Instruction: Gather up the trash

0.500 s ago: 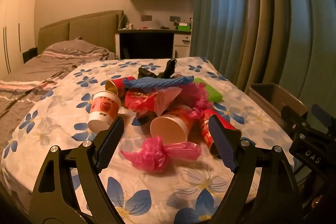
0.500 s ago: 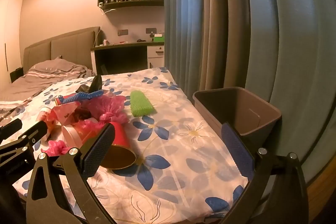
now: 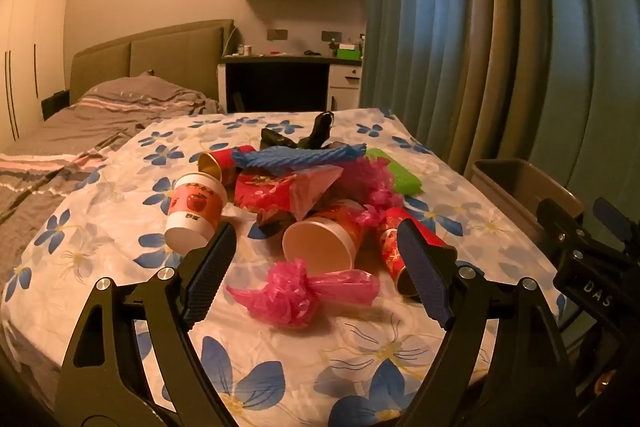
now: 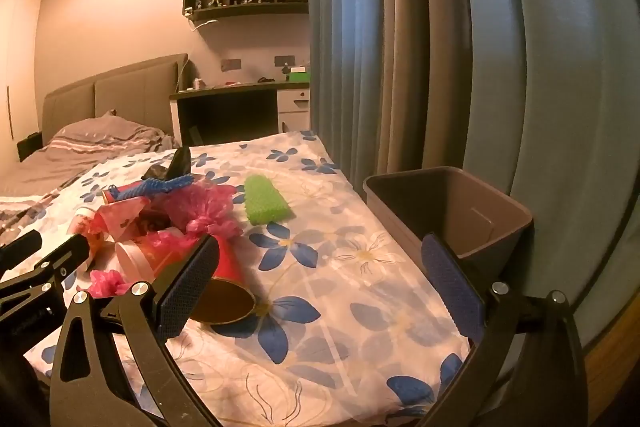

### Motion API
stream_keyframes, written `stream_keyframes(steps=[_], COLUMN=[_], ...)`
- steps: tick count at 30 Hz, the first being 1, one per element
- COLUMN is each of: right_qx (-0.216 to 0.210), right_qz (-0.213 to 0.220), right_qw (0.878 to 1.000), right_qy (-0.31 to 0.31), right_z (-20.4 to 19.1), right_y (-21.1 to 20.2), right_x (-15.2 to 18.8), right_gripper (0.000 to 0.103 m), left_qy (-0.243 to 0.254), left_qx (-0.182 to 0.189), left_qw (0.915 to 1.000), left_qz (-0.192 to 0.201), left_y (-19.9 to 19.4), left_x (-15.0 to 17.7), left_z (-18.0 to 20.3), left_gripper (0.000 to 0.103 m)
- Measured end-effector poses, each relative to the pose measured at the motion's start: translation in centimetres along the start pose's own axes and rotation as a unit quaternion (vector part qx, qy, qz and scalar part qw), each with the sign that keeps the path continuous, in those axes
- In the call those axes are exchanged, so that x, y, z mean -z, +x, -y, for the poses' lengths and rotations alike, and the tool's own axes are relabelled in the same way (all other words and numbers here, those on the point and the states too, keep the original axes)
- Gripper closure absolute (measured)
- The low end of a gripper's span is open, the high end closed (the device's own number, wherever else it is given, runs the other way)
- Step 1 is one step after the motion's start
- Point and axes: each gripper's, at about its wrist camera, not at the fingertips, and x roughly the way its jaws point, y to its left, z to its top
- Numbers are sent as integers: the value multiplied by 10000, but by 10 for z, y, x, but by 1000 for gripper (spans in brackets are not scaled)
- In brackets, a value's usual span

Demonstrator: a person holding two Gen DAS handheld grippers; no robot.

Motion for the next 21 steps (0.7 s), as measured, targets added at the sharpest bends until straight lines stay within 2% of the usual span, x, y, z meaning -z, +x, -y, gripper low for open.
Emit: stream_keyframes(steps=[21], right_qx=[87], right_qz=[38], right_qw=[9999], right_qy=[85], right_z=[10], right_y=[-6], right_x=[-2], right_gripper=[5], left_qy=[-8], left_qx=[3], left_qw=[10000], left_qz=[5], left_y=[0], left_x=[0], left_z=[-1], left_gripper=[22])
